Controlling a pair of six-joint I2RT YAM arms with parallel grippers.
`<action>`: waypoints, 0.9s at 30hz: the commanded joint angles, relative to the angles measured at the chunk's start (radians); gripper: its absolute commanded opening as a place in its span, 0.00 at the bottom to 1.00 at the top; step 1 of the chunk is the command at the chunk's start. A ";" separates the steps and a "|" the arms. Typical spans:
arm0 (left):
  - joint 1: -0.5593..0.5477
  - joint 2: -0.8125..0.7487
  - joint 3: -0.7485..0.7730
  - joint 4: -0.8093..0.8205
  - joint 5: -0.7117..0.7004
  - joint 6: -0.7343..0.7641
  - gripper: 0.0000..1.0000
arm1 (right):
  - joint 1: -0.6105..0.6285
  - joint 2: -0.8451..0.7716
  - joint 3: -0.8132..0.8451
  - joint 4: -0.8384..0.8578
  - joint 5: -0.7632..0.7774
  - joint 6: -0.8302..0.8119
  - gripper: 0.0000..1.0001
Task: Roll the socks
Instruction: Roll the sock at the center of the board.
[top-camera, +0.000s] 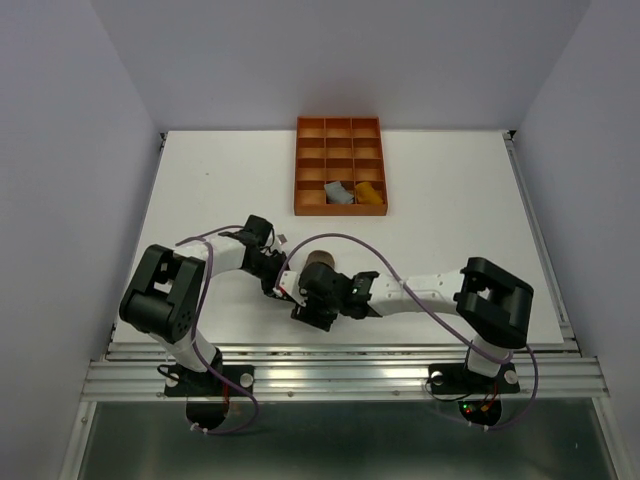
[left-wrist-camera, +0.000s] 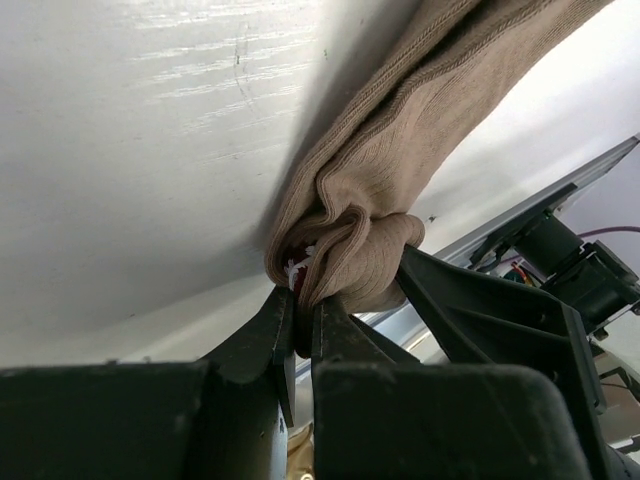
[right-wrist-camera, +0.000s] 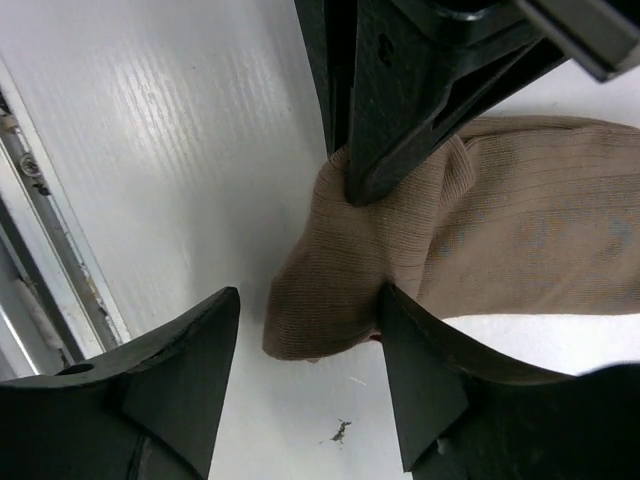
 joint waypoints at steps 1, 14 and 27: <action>0.016 0.008 -0.004 -0.038 -0.001 0.048 0.00 | 0.024 0.052 -0.031 -0.003 0.142 0.000 0.60; 0.031 -0.045 -0.010 -0.007 0.052 0.058 0.15 | 0.035 0.067 -0.052 0.000 0.183 0.141 0.01; 0.030 -0.262 -0.024 -0.007 -0.174 -0.013 0.46 | -0.030 -0.002 0.042 -0.084 -0.141 0.304 0.01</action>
